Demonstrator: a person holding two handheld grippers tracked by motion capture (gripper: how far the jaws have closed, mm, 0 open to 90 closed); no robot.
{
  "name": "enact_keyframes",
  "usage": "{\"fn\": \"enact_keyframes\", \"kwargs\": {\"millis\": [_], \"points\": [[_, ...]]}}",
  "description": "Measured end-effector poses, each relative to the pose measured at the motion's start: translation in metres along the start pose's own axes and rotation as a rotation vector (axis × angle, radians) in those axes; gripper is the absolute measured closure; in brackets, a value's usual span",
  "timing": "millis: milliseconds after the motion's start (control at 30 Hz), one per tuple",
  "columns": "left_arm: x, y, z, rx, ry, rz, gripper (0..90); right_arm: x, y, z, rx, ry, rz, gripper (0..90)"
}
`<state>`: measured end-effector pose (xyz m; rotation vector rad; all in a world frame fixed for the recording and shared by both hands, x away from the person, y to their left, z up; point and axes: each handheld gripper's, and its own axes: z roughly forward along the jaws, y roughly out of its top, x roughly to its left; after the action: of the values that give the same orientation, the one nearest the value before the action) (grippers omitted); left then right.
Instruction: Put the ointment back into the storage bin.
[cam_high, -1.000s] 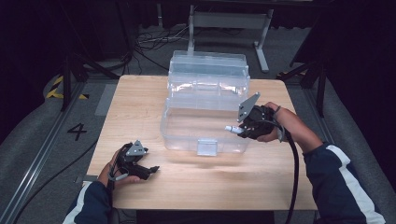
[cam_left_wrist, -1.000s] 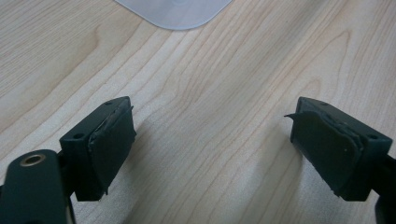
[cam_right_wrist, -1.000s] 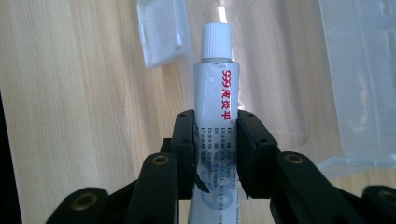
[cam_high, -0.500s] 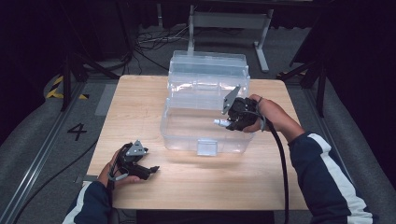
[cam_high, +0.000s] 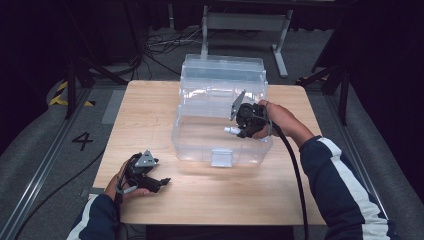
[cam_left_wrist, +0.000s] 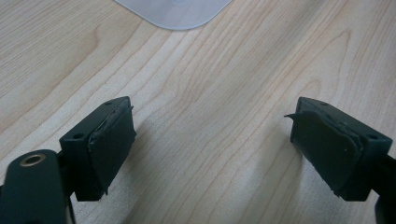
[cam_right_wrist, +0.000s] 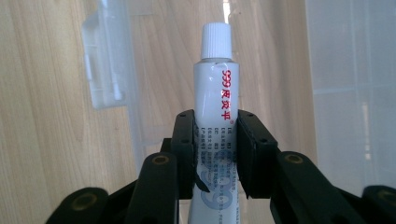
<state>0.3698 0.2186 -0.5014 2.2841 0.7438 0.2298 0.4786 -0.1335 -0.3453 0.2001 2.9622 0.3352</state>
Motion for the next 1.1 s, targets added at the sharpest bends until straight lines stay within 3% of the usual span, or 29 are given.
{"fn": "enact_keyframes", "kwargs": {"millis": [400,667,1100], "points": [[0.0,0.0,0.0,0.0,0.0,0.0,13.9,-0.007,-0.004,0.036,0.071,0.036,0.012,70.8],[0.0,0.0,0.0,0.0,-0.001,0.0,13.9,-0.007,-0.011,0.05,0.101,0.075,0.024,70.7],[0.0,0.0,0.0,0.001,-0.002,0.001,13.8,-0.004,-0.015,0.063,0.12,0.098,0.02,70.7]]}}
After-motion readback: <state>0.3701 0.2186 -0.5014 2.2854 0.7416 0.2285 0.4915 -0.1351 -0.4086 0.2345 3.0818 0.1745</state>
